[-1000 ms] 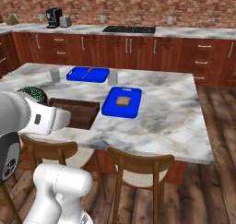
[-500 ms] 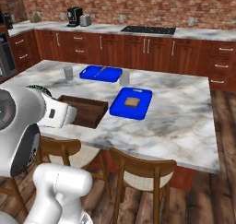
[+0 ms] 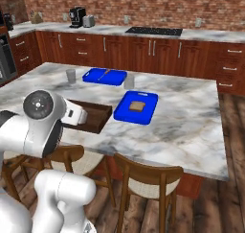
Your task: Take the cupcake and donut from the fridge and place them on the empty tray on the dining counter.
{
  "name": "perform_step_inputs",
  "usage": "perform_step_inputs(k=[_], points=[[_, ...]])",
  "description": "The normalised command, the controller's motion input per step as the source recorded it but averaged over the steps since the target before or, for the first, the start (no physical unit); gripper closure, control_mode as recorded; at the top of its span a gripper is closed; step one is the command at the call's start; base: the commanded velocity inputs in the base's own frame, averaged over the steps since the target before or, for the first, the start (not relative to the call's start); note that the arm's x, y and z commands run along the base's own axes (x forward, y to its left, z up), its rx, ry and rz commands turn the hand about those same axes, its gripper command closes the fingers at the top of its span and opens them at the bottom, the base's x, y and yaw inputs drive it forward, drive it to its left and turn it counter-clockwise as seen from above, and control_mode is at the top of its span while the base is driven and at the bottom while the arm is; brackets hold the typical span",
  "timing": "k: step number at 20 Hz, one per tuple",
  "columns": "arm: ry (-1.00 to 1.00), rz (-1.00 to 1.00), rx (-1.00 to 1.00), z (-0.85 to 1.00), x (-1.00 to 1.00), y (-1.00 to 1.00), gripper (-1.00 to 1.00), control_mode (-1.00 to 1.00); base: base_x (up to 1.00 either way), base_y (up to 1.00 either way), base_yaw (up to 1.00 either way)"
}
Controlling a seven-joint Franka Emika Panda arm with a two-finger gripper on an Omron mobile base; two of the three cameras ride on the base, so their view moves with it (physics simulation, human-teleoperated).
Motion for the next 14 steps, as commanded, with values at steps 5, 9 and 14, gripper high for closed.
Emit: perform_step_inputs(k=[5,9,14], points=[[0.18,-0.06,0.0,-0.52,1.0,0.37,1.0,-1.0,0.0,0.0,0.0],[0.14,0.0,0.0,-0.67,1.0,0.08,1.0,-1.0,0.0,0.0,0.0],[0.11,0.0,0.0,-0.48,1.0,0.0,1.0,-1.0,0.0,0.0,0.0]])
